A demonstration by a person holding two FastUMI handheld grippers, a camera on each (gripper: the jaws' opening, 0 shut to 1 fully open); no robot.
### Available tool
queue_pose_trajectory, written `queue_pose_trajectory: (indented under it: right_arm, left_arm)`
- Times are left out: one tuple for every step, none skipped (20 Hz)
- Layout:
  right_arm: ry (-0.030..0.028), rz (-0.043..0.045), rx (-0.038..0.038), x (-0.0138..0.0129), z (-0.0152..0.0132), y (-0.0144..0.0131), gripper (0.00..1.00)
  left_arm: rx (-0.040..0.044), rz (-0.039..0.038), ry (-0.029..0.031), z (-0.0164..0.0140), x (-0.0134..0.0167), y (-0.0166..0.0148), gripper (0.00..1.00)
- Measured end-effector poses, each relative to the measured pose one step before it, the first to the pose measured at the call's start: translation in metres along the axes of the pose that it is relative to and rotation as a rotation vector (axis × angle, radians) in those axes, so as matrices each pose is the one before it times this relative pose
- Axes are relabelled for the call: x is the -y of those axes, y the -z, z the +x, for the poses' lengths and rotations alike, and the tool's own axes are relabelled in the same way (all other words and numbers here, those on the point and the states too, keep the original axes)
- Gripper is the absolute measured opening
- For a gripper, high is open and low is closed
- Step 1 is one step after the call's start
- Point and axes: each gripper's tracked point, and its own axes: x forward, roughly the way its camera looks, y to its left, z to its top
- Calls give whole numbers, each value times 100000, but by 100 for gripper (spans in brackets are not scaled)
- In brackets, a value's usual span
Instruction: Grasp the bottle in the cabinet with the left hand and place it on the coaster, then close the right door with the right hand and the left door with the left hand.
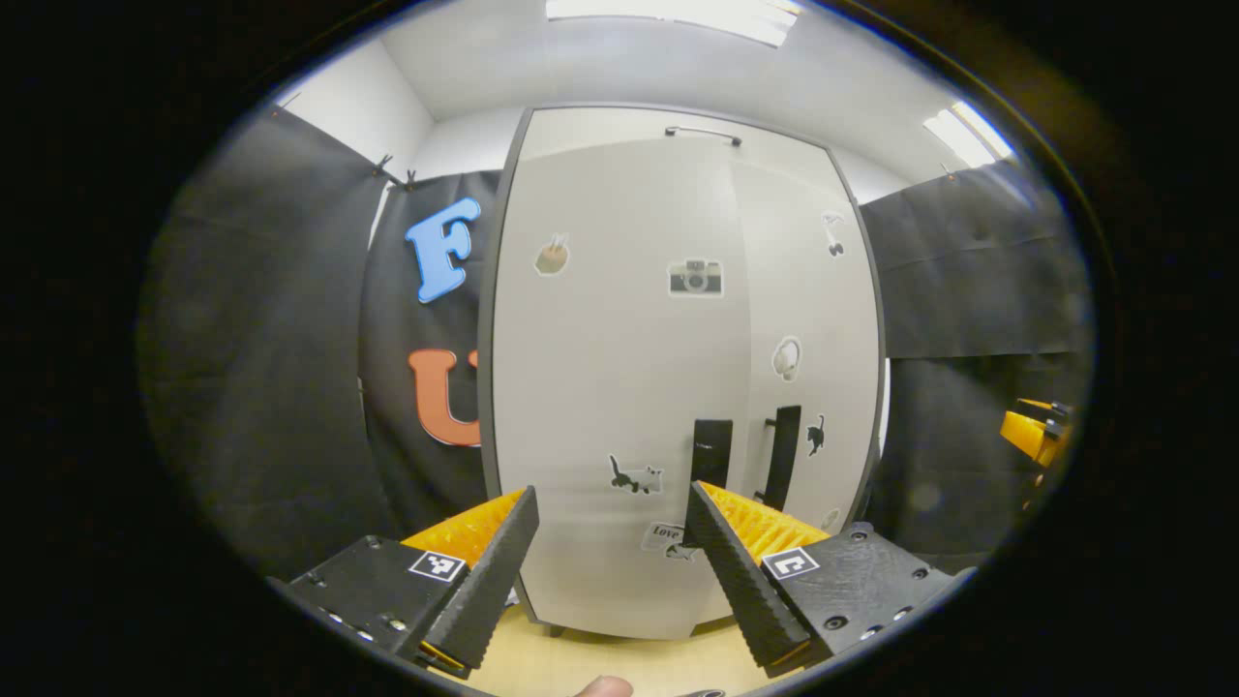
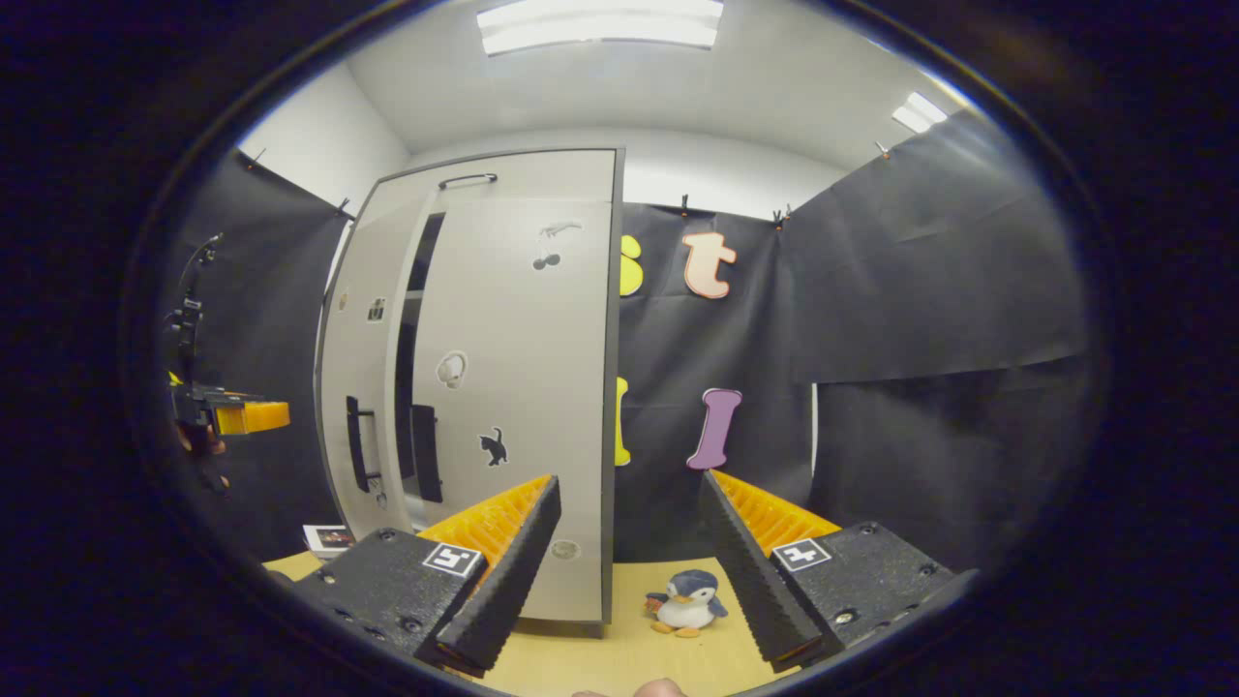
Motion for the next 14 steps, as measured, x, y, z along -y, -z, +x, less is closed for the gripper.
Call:
queue_pose_trajectory:
  right_arm:
    - [-1114,252,972,-487,90,-634,95]
    - [-872,-20,937,-406,196,-644,95]
    - [-1365,74,1514,-483,164,-746,95]
    - [-1130,-264,1332,-510,169,-741,95]
    - [-1169,-376,1428,-430,119,-692,95]
    - [-574,-562,1554,-408,171,-797,95]
    - [-543,-398,1716,-361,171,-834,95]
    - [-946,-318,1620,-542,157,-782,95]
    - [11,-436,720,-349,284,-645,96]
    - [-256,-130,778,-383,169,-653,97]
    - [-549,-81,794,-541,145,-598,97]
    - [-606,27,480,-487,135,-453,98]
    - [-1430,390,675,-584,104,-333,96]
    - [-1667,533,760,-678,70,-336,97]
  left_arm:
    - [2121,1505,-810,-411,-385,-719,100]
    - [1910,1709,-657,-251,-499,-914,100]
    - [946,1035,-861,-386,-529,-592,100]
    - [771,122,-1243,-580,-439,-545,100]
    - [666,-338,-1740,-544,-558,-682,100]
    - [1362,-473,-1725,-450,-685,-899,100]
    - [1786,-536,-1804,-546,-691,-980,100]
    - [1244,-861,-1884,-334,-628,-775,100]
    - [180,-706,-998,-363,-486,-503,100]
    - [106,-694,36,-393,-211,-276,100]
    - [-281,-294,-790,-315,-436,-261,100]
    - [441,154,-1606,-480,-577,-449,100]
    - [1132,205,-1494,-535,-622,-568,100]
    - [1451,-307,-1399,-613,-539,-691,100]
